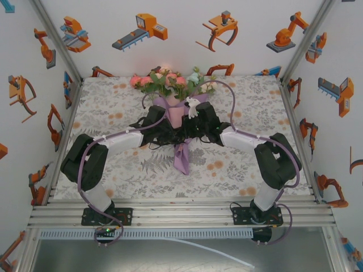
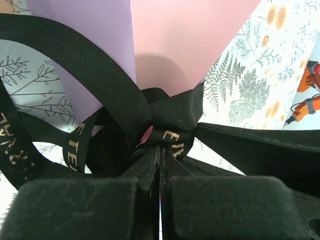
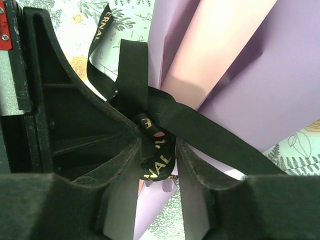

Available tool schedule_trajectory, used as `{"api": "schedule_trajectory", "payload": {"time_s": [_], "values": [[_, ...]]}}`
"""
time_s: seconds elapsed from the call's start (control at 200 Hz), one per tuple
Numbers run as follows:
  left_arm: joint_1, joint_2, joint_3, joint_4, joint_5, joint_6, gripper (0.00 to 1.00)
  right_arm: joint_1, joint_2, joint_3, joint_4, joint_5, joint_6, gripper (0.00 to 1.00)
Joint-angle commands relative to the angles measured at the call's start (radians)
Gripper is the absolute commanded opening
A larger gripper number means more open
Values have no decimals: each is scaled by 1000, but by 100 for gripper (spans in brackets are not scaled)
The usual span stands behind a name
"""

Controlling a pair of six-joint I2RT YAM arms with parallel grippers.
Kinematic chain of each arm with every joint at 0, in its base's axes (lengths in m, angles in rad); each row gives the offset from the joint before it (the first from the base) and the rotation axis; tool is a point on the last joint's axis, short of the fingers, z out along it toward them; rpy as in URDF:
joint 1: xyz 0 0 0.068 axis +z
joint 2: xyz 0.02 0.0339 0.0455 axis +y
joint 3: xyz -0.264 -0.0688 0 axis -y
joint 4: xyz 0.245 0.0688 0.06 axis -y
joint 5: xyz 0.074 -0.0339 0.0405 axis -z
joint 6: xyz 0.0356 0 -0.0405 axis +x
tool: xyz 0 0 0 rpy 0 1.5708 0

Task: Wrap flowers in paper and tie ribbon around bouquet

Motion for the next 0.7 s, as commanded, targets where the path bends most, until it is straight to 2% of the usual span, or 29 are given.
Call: {"api": "schedule_trajectory", "payload": {"time_s": [0.0,0.125,0.325,0.546,0.626,0.696], "values": [[10,-3,15,-9,-11,13,0,-21,-59,-29,2,-29,46,39],[13,6,13,2,3,11,0,-29,-55,-62,37,-51,67,33],[14,9,8,6,5,4,0,-30,-21,-54,49,-62,64,34],[33,21,-11,15,30,-19,0,-31,15,-30,116,-115,75,12],[46,23,-35,52,54,-32,0,-34,1,-38,133,-123,67,0],[48,22,-41,63,59,-27,0,-36,-14,-51,147,-130,66,0]]}}
